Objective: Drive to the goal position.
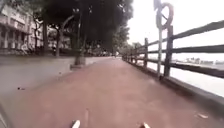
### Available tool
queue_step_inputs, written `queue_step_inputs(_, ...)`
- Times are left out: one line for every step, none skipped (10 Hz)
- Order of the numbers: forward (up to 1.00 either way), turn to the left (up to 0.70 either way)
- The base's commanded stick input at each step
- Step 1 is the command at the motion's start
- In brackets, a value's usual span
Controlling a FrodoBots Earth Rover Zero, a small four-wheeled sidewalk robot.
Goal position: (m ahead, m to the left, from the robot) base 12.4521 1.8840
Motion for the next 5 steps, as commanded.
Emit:
queue_step_inputs(0.70, 0.00)
queue_step_inputs(0.70, 0.00)
queue_step_inputs(0.70, 0.00)
queue_step_inputs(0.70, 0.00)
queue_step_inputs(0.70, 0.00)
